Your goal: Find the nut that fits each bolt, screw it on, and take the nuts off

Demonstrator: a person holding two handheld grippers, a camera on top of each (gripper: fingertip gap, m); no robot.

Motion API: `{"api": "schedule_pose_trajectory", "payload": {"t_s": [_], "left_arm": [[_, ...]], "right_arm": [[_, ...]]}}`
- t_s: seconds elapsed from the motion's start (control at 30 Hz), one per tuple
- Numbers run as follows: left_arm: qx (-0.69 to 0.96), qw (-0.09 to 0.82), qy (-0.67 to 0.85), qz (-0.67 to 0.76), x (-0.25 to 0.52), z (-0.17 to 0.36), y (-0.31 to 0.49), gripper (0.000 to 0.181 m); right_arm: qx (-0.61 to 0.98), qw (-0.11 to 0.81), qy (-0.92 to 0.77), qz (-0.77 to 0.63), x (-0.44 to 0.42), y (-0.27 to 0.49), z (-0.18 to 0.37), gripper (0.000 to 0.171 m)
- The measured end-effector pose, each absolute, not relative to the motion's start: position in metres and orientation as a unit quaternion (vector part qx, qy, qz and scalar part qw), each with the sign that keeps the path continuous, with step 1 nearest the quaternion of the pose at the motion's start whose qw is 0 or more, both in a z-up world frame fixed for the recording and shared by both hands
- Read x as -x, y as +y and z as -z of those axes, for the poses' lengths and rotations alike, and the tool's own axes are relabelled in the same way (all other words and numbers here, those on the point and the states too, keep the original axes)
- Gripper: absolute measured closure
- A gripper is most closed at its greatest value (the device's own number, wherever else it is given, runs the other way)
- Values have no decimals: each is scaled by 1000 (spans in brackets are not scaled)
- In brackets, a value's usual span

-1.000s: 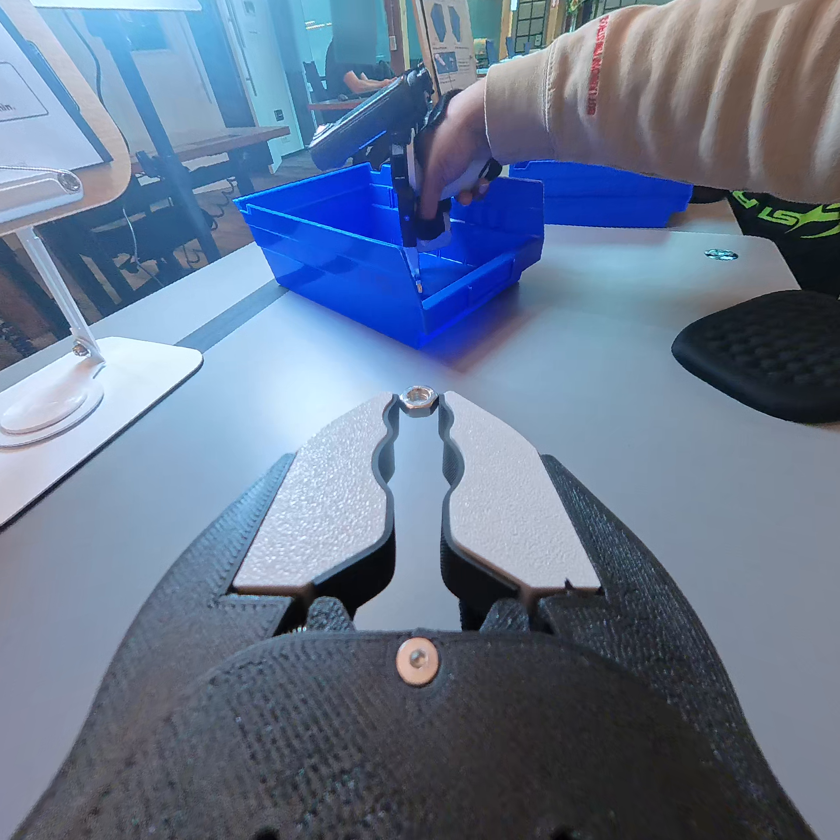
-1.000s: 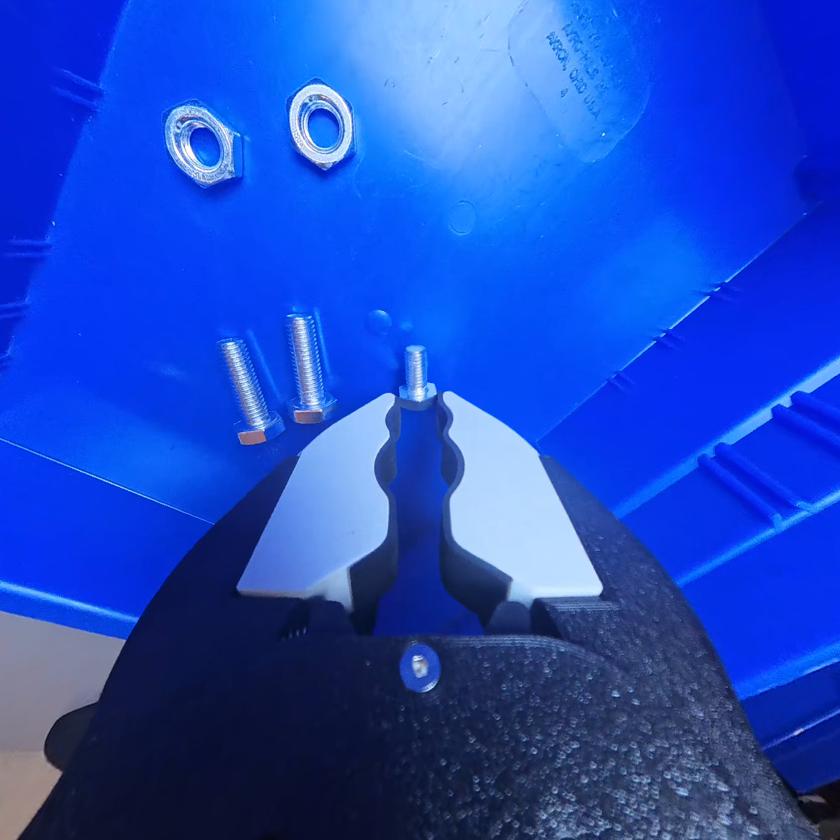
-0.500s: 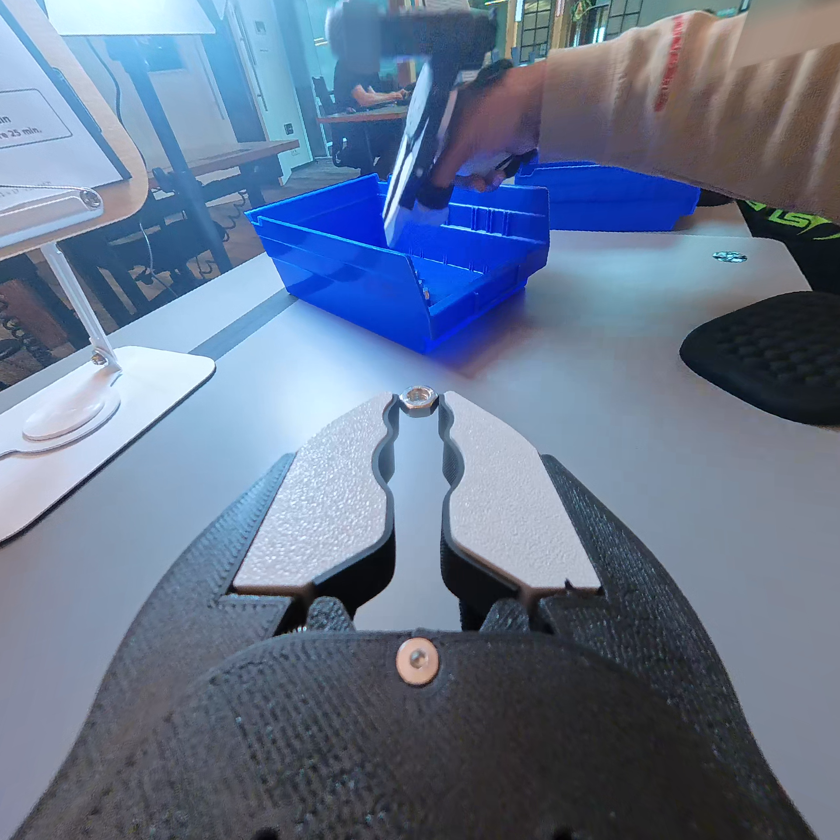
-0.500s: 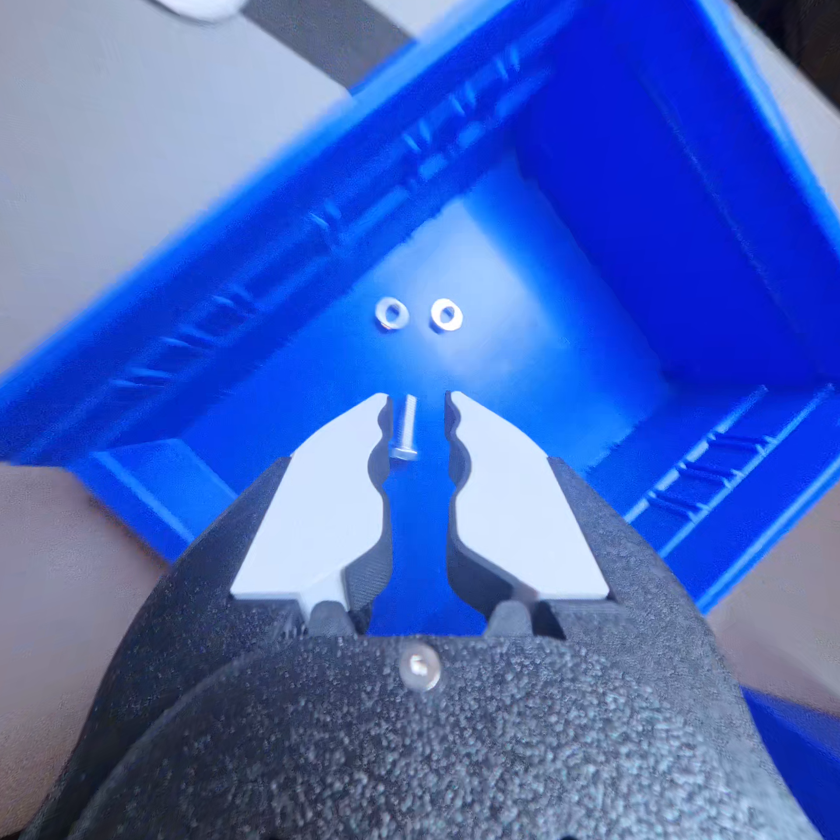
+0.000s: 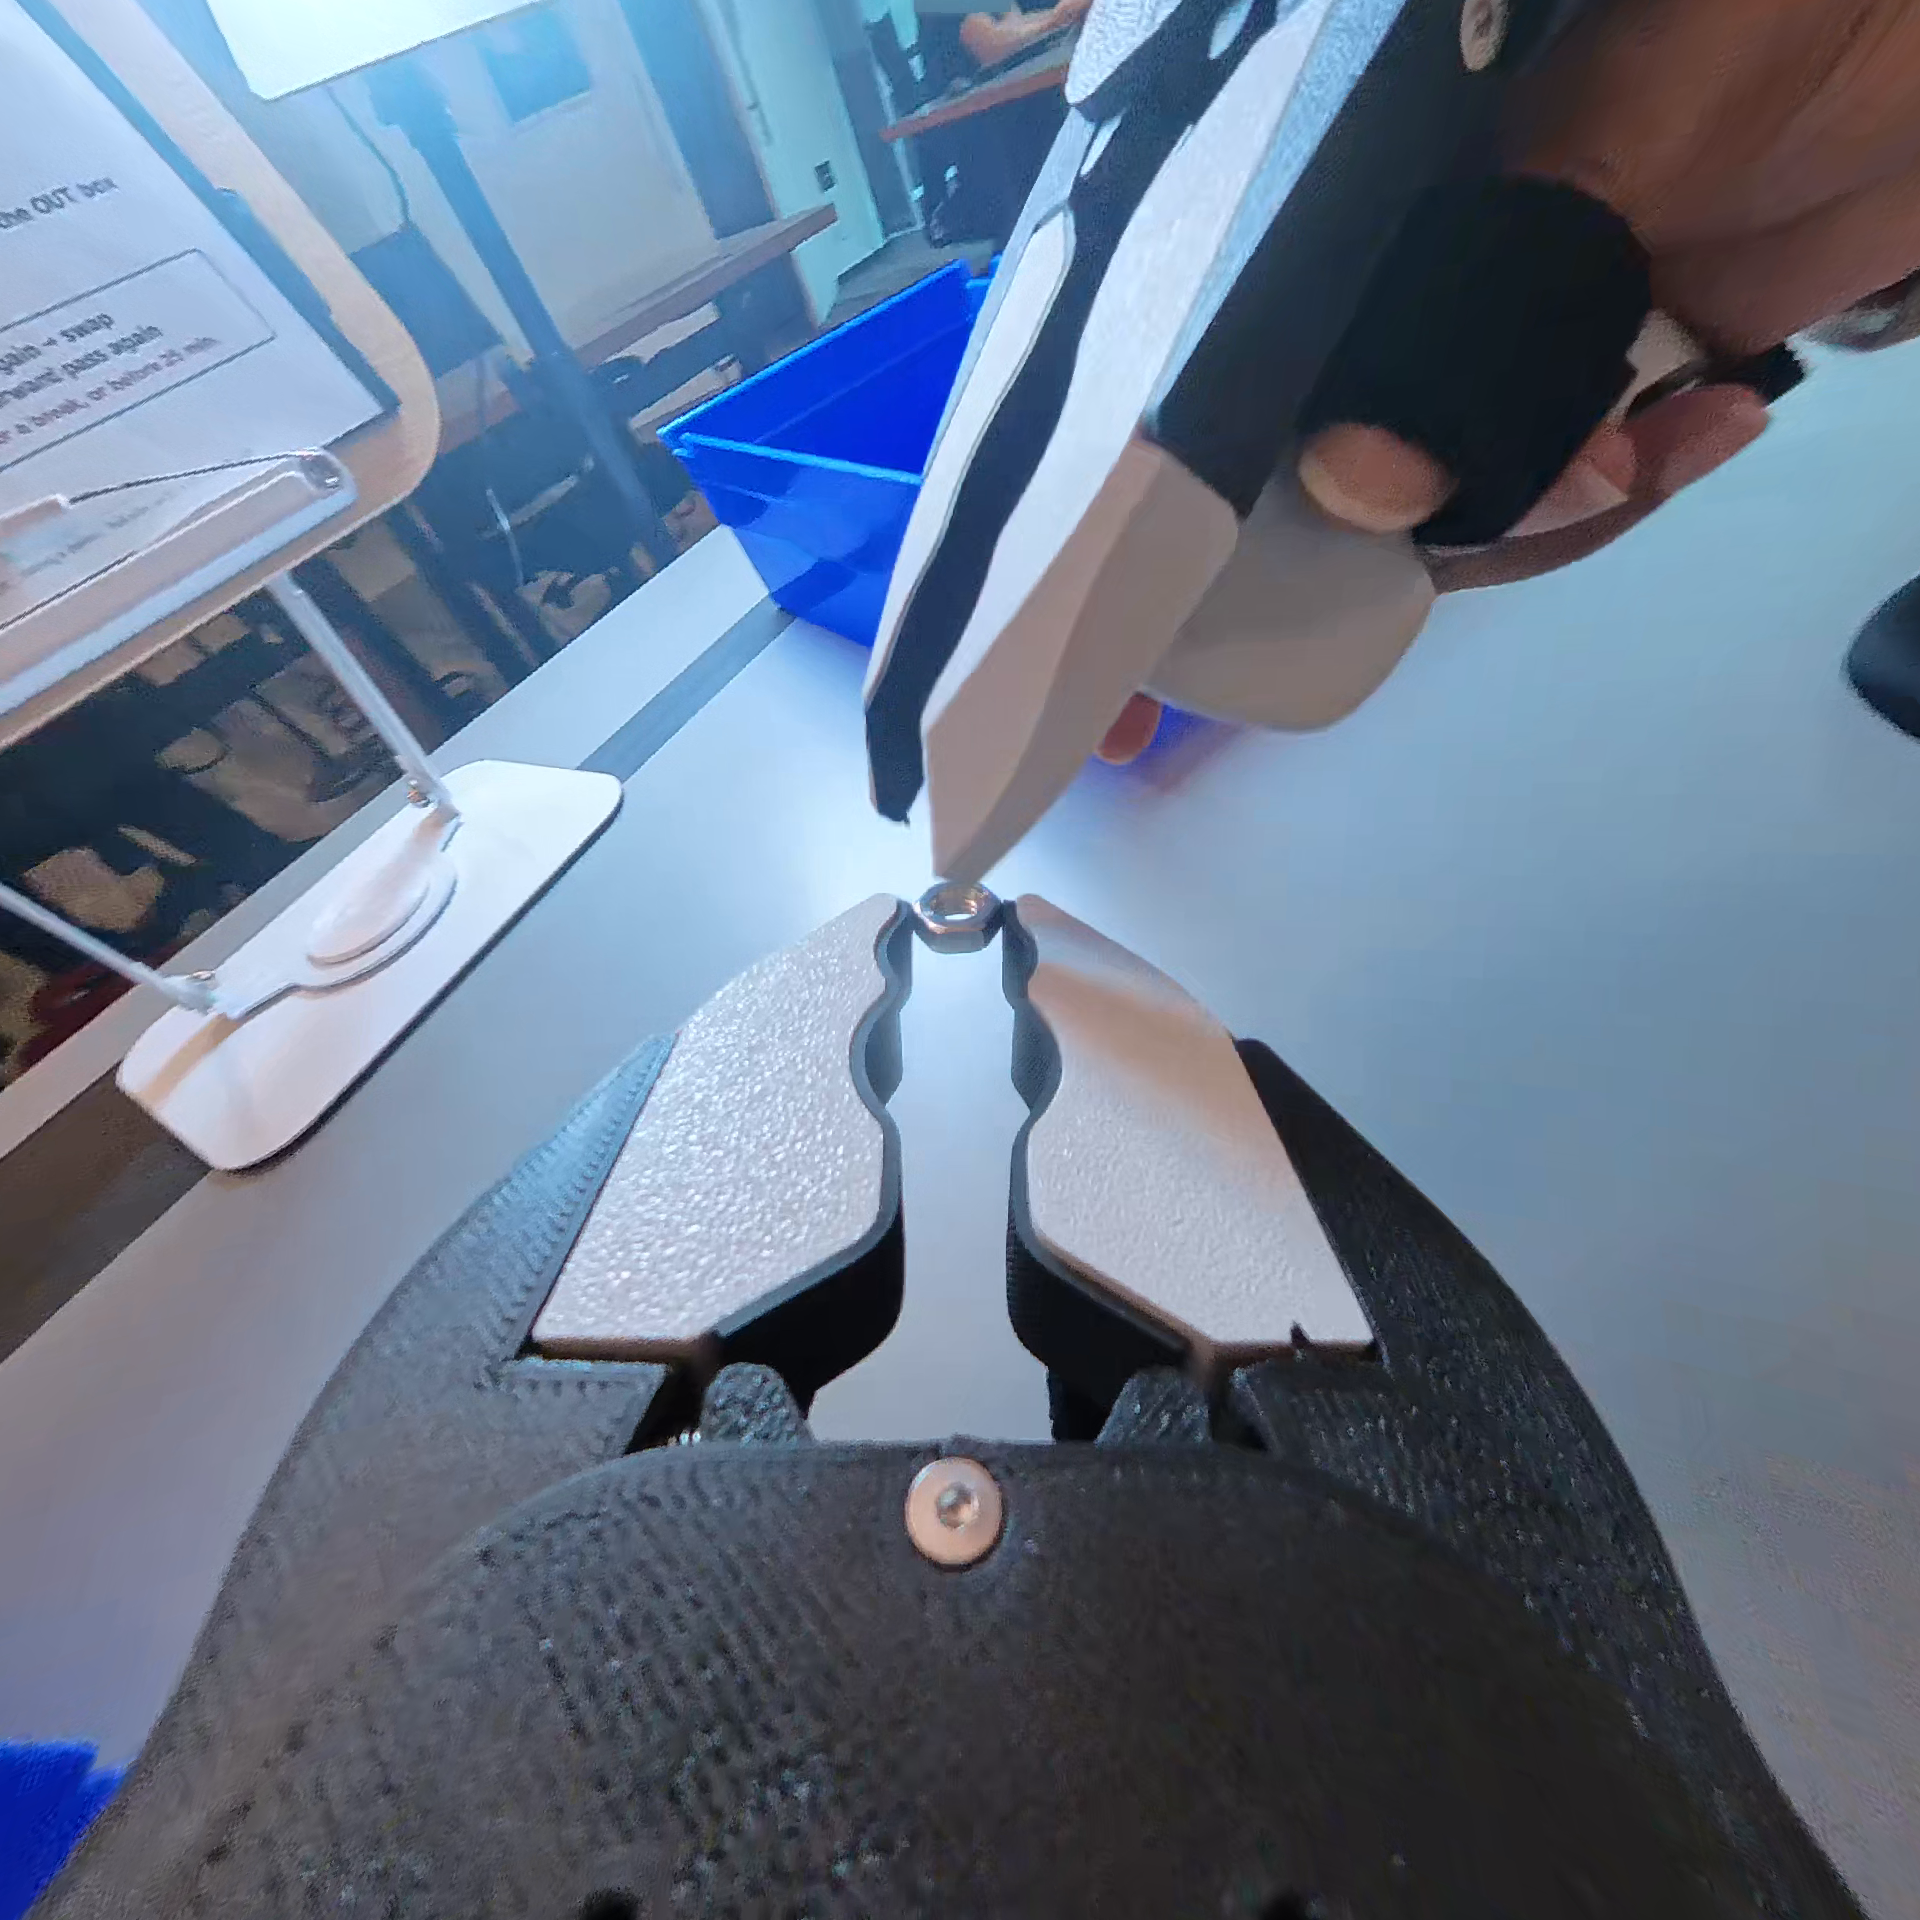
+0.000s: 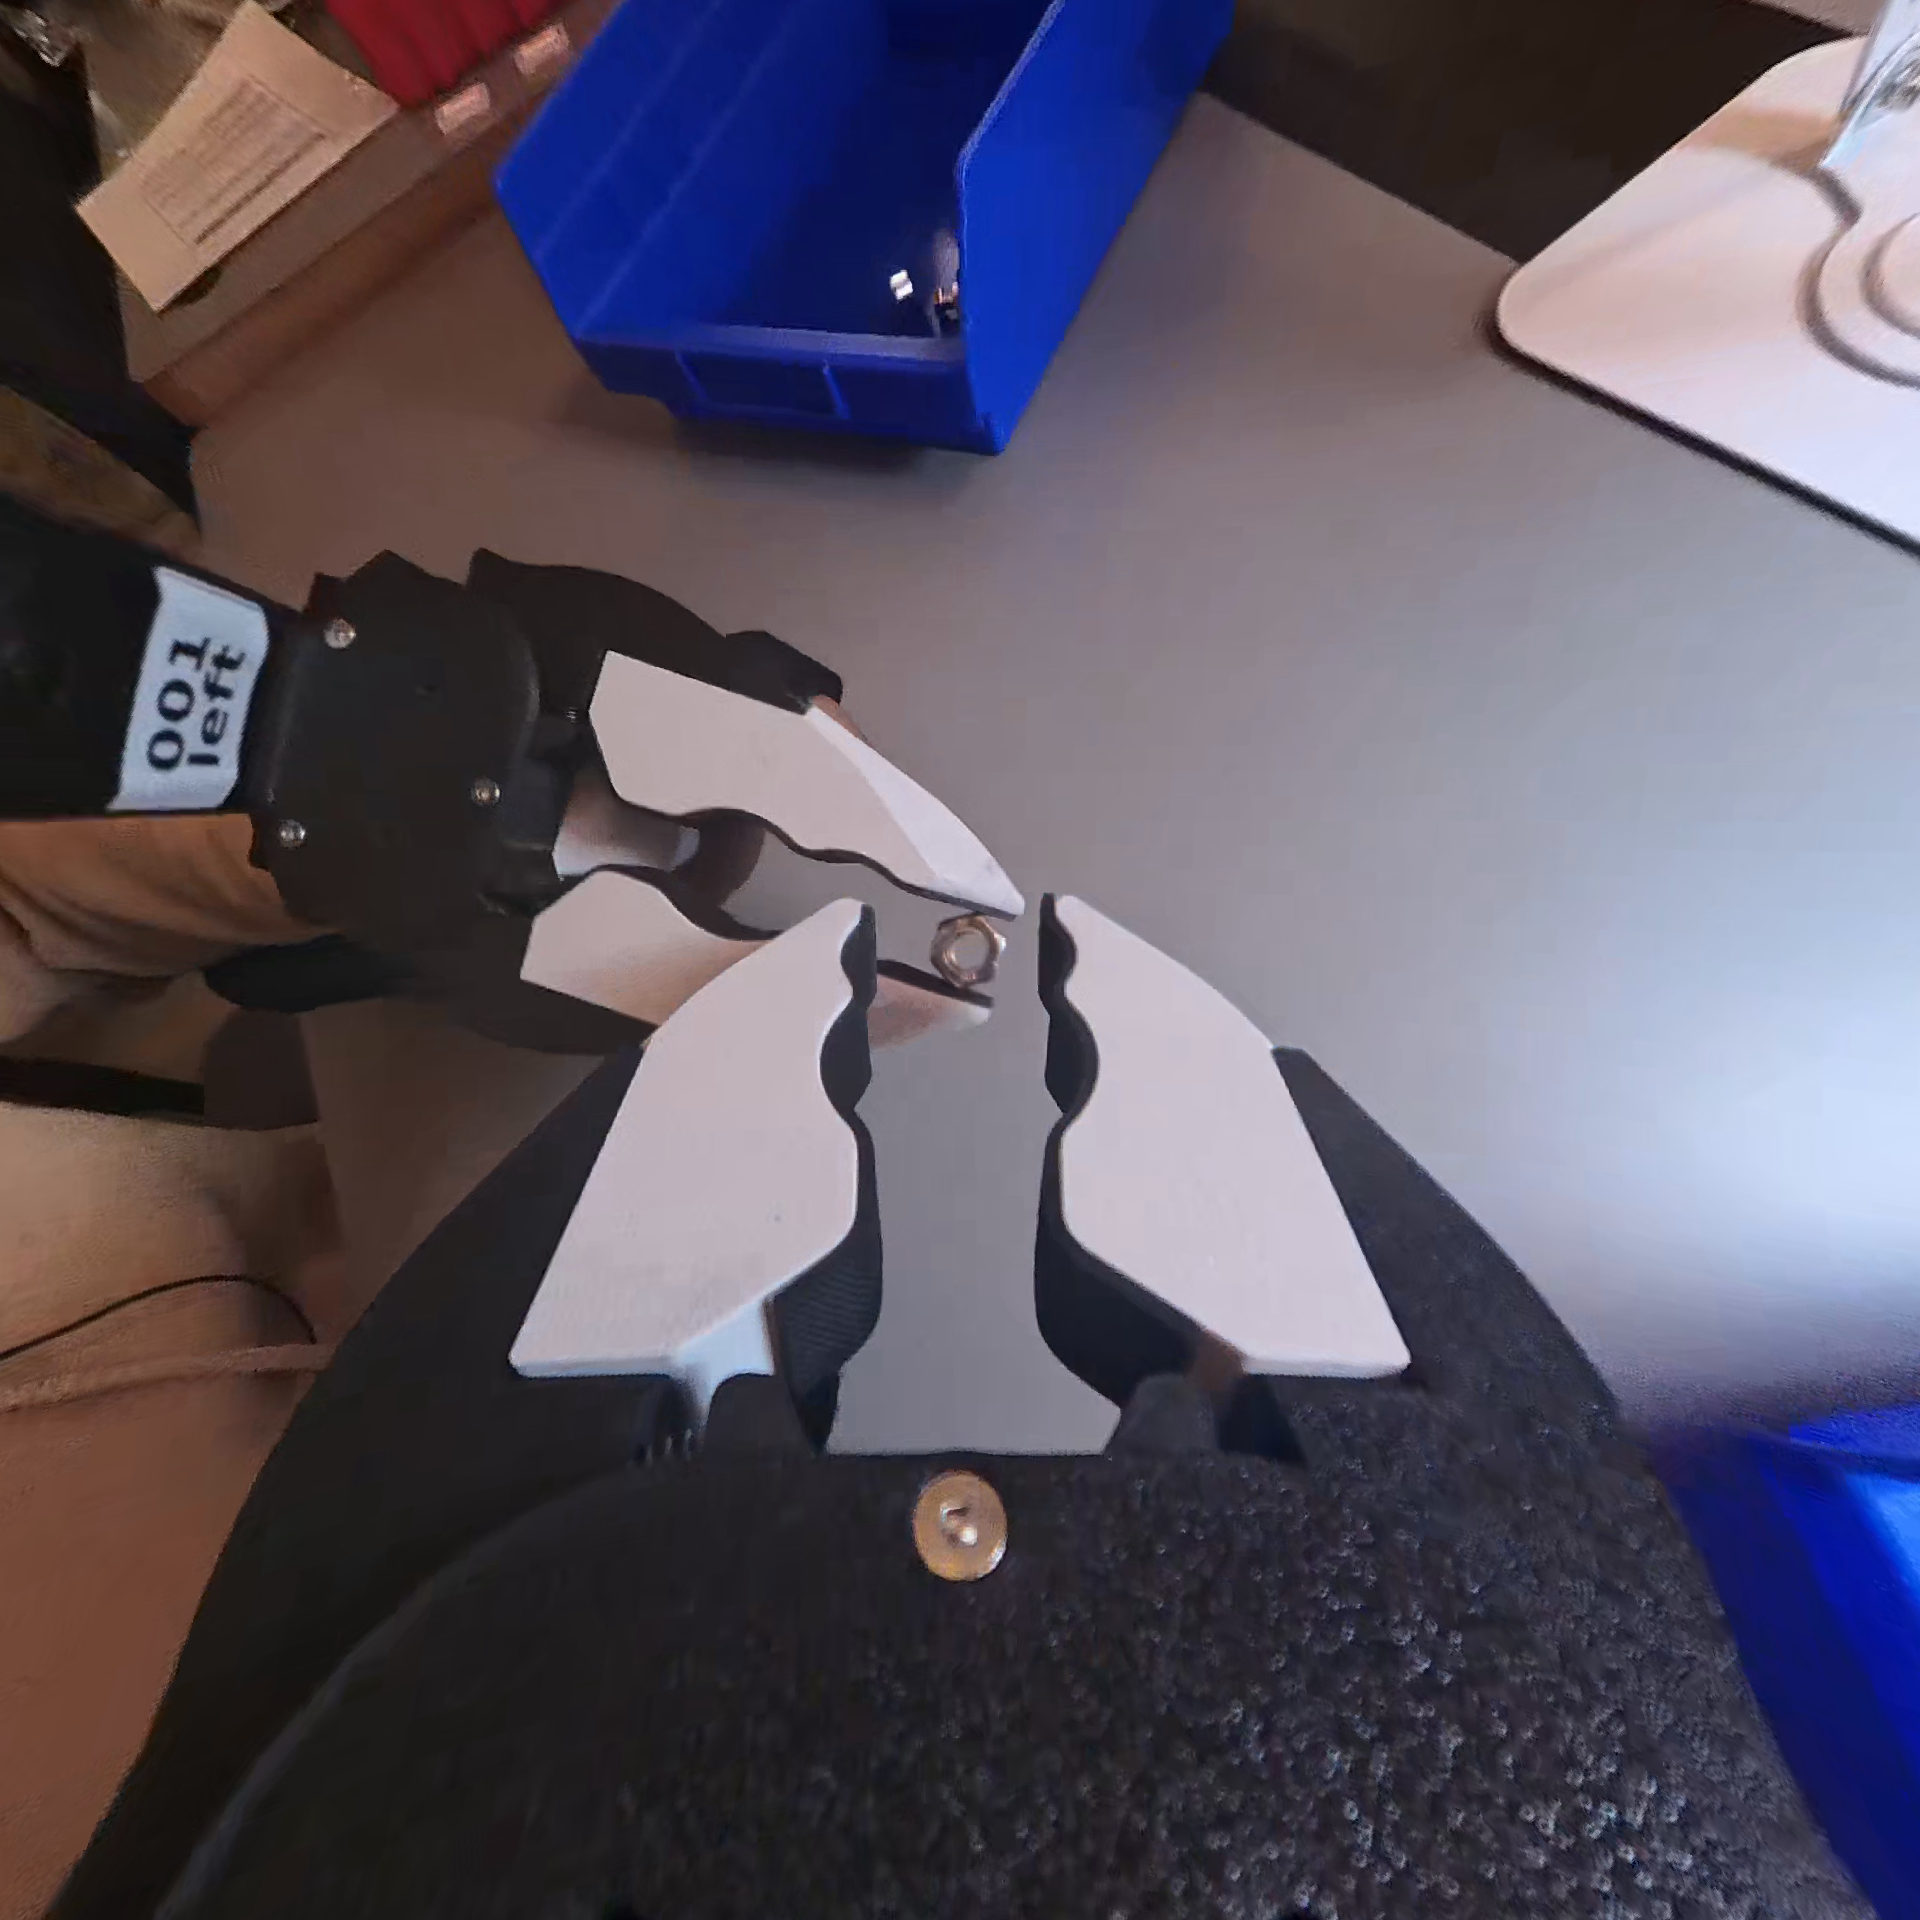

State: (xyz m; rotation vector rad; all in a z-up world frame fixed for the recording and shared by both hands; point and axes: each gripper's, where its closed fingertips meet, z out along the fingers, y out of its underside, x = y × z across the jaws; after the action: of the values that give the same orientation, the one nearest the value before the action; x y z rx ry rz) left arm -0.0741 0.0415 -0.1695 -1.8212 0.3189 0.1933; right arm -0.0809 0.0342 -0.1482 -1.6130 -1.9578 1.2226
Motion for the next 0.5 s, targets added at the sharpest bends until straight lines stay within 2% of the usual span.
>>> {"api": "schedule_pose_trajectory", "payload": {"t_s": [0.5], "left_arm": [[803, 571, 108, -131, 84, 176, 41, 165]], "right_arm": [[580, 150, -733, -321, 92, 30, 175, 157]]}}
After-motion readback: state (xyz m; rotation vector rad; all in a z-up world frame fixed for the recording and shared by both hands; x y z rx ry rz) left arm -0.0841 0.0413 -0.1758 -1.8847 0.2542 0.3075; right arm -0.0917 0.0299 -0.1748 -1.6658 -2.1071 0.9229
